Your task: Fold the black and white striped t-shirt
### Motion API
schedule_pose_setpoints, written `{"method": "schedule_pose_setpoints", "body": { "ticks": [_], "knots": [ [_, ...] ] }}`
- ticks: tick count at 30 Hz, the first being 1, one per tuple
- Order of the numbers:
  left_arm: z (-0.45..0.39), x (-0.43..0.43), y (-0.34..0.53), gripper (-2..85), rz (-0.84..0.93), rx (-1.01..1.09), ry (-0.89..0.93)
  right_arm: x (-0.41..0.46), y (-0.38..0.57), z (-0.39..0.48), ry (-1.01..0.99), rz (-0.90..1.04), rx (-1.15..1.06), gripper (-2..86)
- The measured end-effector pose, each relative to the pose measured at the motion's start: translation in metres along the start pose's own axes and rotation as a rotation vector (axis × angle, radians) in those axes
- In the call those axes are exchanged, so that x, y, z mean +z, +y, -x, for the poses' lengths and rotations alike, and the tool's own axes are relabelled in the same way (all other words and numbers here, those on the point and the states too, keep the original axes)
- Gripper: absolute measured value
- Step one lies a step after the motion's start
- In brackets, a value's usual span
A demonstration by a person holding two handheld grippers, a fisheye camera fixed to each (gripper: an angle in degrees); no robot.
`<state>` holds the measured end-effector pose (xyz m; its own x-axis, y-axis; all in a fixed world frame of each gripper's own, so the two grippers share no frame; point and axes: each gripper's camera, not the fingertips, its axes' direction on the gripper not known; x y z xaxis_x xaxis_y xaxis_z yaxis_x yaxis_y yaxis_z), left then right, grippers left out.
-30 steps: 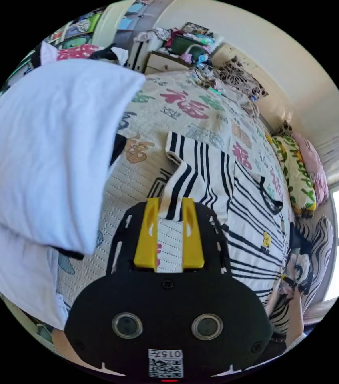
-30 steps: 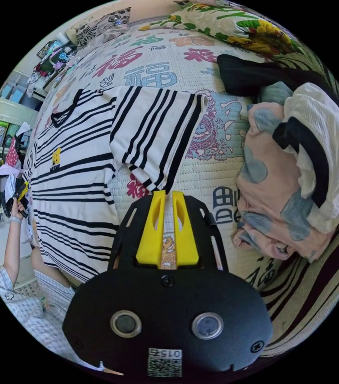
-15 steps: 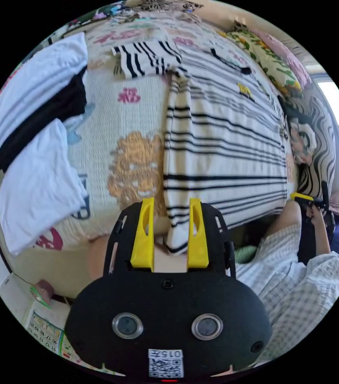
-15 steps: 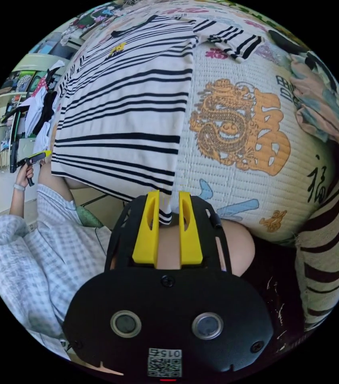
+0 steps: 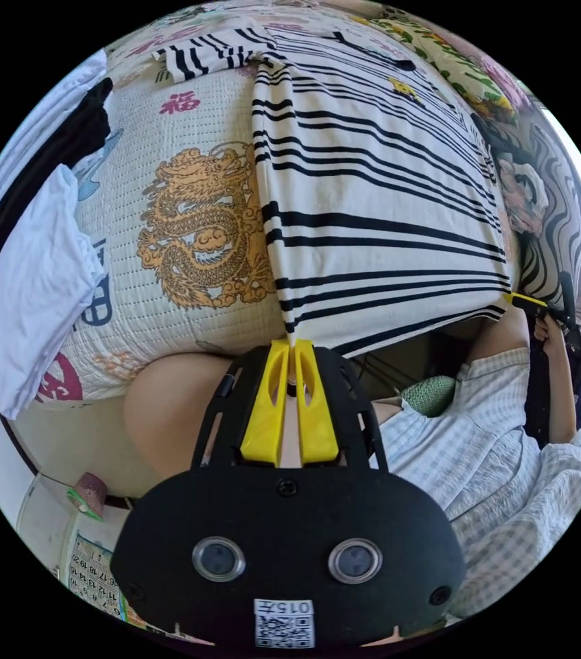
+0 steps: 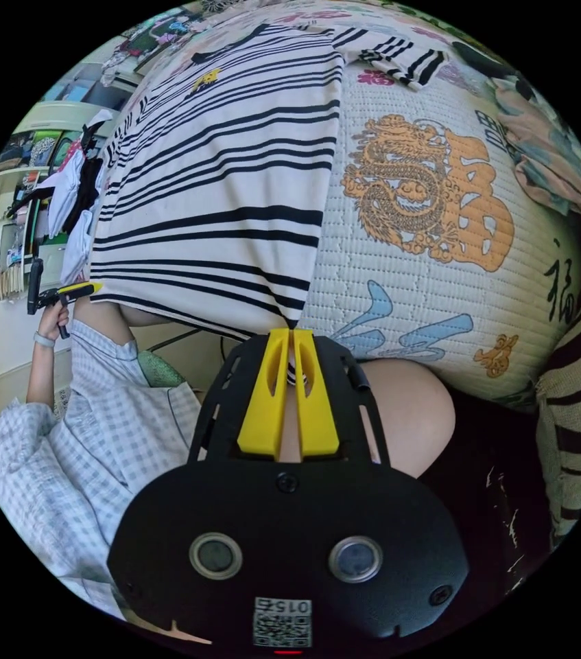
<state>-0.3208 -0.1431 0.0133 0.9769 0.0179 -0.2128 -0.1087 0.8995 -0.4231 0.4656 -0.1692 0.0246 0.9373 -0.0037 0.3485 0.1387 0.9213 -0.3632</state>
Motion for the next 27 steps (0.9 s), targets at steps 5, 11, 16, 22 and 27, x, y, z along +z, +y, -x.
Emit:
{"method": "schedule_pose_setpoints", "body": {
  "ticks": [5,11,16,22,27],
  "knots": [
    [-0.015,0.005,0.004,0.4,-0.001,-0.016,-0.036,0.007,0.019,0.016,0.04,0.015,0.005,0.5],
    [-0.033,0.013,0.01,6.3,0.036,-0.043,-0.119,0.016,0.039,0.035,0.111,0.032,0.016,3.6],
    [-0.046,-0.02,0.036,7.9,-0.135,-0.113,-0.17,-0.009,0.075,0.051,0.154,-0.107,0.035,2.9],
    [-0.118,-0.059,0.034,7.7,-0.342,0.027,-0.274,-0.039,0.1,0.1,0.287,-0.31,-0.023,1.9],
    [-0.192,-0.07,0.004,7.7,-0.51,0.186,-0.252,-0.048,0.106,0.141,0.361,-0.452,-0.084,1.7]
  ]
}}
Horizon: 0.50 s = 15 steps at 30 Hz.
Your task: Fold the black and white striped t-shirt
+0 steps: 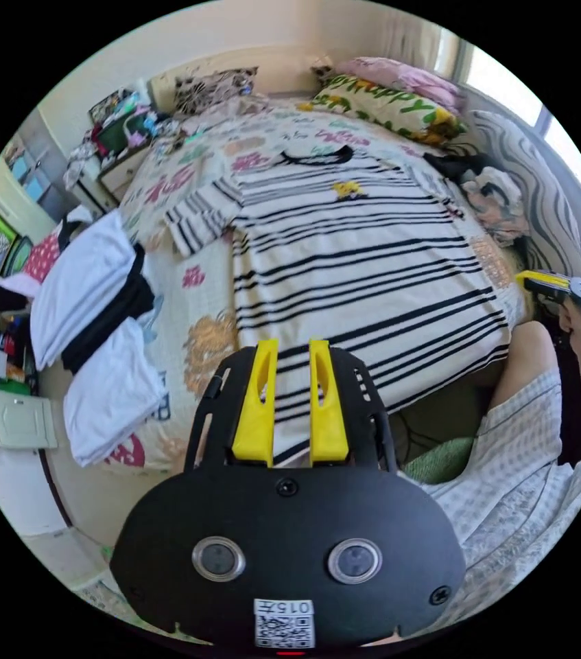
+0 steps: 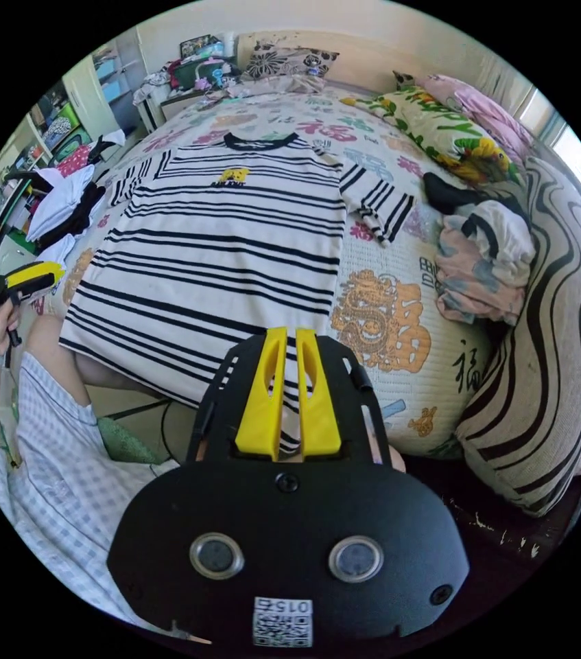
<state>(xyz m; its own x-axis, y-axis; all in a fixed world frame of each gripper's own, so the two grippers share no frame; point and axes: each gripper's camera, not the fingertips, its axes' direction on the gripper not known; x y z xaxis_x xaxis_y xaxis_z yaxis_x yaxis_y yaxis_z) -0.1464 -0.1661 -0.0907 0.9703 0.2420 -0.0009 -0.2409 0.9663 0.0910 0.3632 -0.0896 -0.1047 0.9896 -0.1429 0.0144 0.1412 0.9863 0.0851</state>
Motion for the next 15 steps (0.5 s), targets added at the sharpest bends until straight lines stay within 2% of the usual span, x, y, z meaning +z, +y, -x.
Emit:
{"method": "schedule_pose_setpoints", "body": {
  "ticks": [4,11,15],
  "knots": [
    [-0.053,0.008,-0.051,7.9,-0.101,0.106,0.041,-0.011,-0.003,0.01,0.013,-0.106,0.009,2.6],
    [-0.112,0.058,-0.157,7.4,-0.055,0.222,0.191,-0.009,-0.016,-0.022,-0.059,-0.194,0.123,5.5],
    [-0.138,0.079,-0.233,6.7,-0.092,0.263,0.258,-0.003,-0.026,-0.05,-0.052,-0.216,0.184,6.3]
  ]
}}
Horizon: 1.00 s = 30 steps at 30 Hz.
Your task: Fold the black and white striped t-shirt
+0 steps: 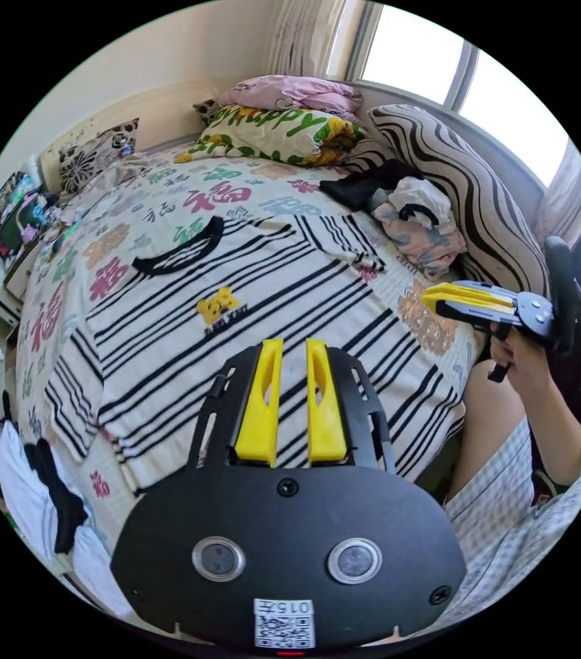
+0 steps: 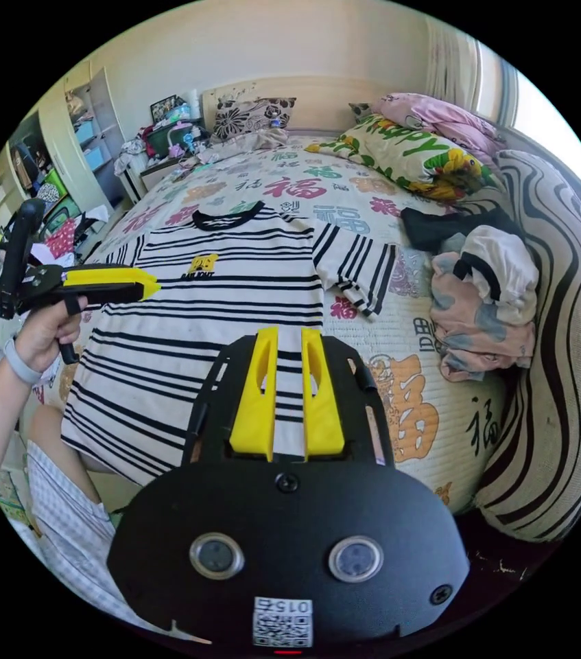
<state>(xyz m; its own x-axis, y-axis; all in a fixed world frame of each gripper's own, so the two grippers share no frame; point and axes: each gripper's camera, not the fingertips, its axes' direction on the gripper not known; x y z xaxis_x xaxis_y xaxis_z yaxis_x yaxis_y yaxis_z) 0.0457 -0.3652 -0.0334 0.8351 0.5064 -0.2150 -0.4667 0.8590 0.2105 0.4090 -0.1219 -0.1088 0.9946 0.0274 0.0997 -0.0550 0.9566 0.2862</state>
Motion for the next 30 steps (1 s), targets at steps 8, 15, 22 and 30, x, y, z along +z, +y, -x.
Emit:
{"method": "schedule_pose_setpoints", "body": {
  "ticks": [8,15,22,30],
  "knots": [
    [-0.028,0.074,-0.191,8.9,-0.005,0.137,0.097,0.04,-0.031,-0.097,0.034,-0.025,0.268,6.5],
    [-0.096,0.201,-0.311,8.9,0.168,0.244,0.097,0.086,-0.036,-0.143,-0.063,0.052,0.341,6.6],
    [-0.112,0.291,-0.35,8.9,0.207,0.143,0.104,0.108,-0.04,-0.151,-0.088,0.063,0.322,6.0],
    [-0.075,0.315,-0.361,-0.1,0.165,0.011,0.231,0.114,-0.059,-0.152,-0.121,0.065,0.234,0.3]
  ]
}}
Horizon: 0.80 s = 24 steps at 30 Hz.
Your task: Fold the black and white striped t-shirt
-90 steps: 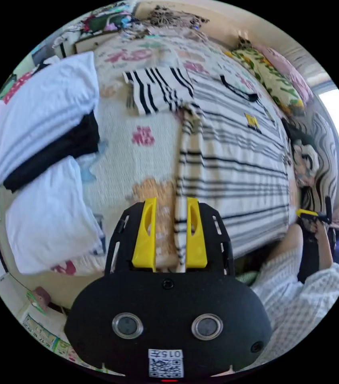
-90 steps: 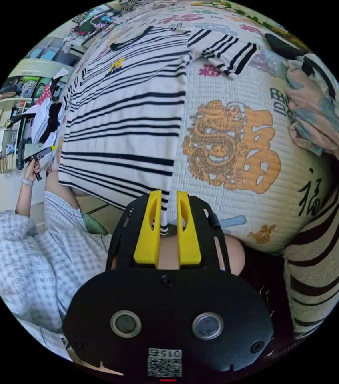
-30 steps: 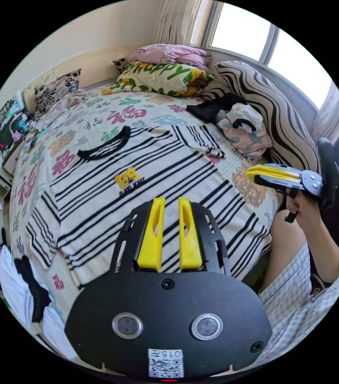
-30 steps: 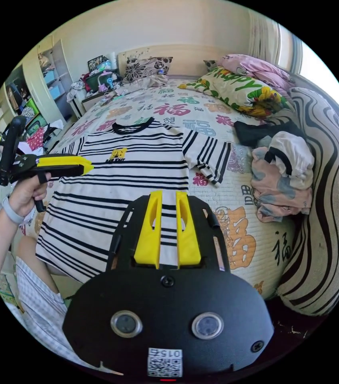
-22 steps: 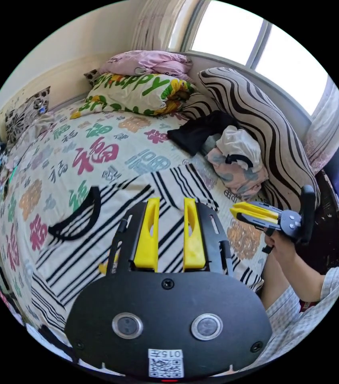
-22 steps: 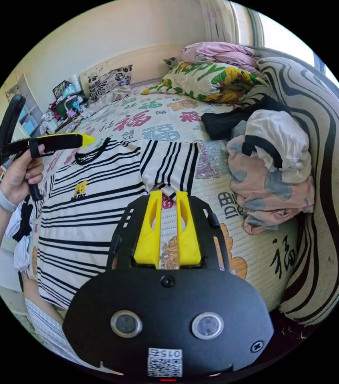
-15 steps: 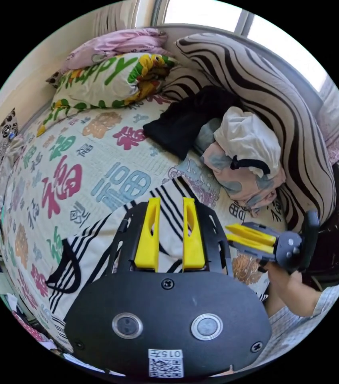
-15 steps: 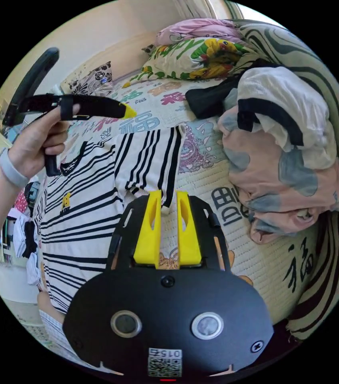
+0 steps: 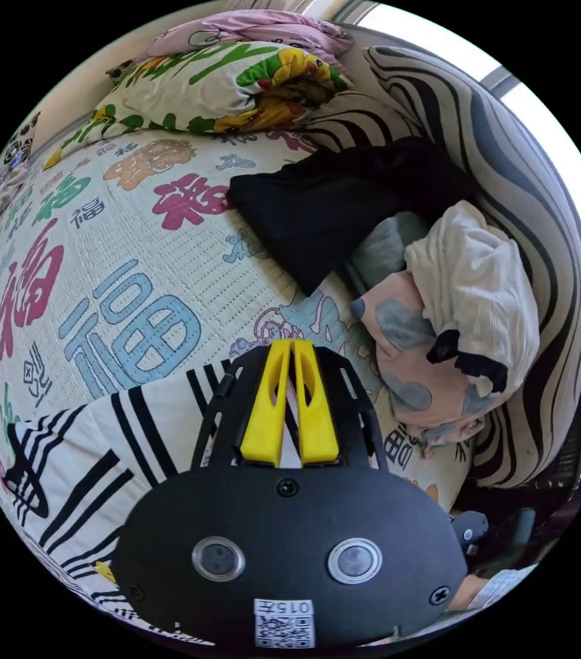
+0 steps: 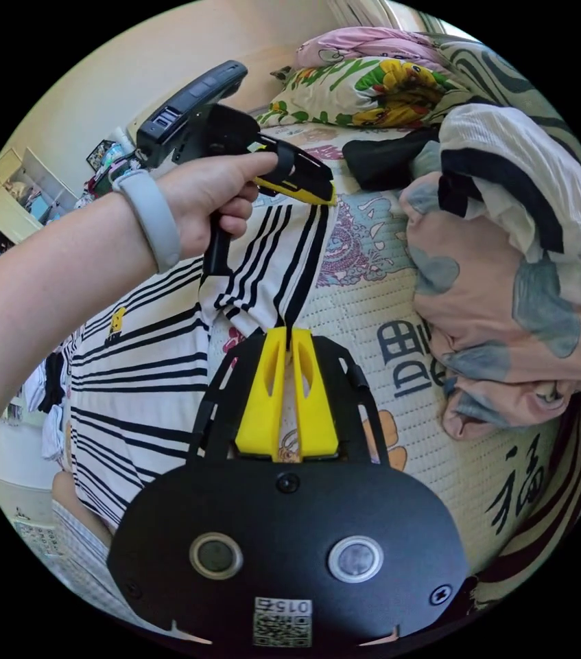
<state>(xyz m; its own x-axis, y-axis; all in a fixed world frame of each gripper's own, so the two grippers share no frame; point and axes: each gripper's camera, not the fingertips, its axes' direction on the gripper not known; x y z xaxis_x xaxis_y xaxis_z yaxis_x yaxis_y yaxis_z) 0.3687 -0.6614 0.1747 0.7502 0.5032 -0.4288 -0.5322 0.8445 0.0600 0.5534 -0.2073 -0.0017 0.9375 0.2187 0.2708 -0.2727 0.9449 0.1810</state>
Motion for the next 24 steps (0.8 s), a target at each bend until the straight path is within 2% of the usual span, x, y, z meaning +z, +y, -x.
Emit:
{"method": "schedule_pose_setpoints", "body": {
  "ticks": [6,10,17,24],
  "knots": [
    [0.066,-0.086,0.029,-0.6,-0.257,0.001,0.139,-0.029,-0.031,0.031,0.058,-0.088,-0.141,-0.5],
    [0.143,-0.152,0.092,-0.7,-0.396,-0.088,0.149,-0.041,-0.053,0.086,0.064,-0.144,-0.36,-0.5],
    [0.236,-0.16,0.215,-0.7,-0.367,-0.28,0.103,0.011,-0.063,0.176,0.001,0.024,-0.638,-0.3],
    [0.279,-0.127,0.293,0.4,-0.276,-0.41,0.113,0.073,-0.058,0.202,-0.043,0.241,-0.67,3.2]
  ]
}}
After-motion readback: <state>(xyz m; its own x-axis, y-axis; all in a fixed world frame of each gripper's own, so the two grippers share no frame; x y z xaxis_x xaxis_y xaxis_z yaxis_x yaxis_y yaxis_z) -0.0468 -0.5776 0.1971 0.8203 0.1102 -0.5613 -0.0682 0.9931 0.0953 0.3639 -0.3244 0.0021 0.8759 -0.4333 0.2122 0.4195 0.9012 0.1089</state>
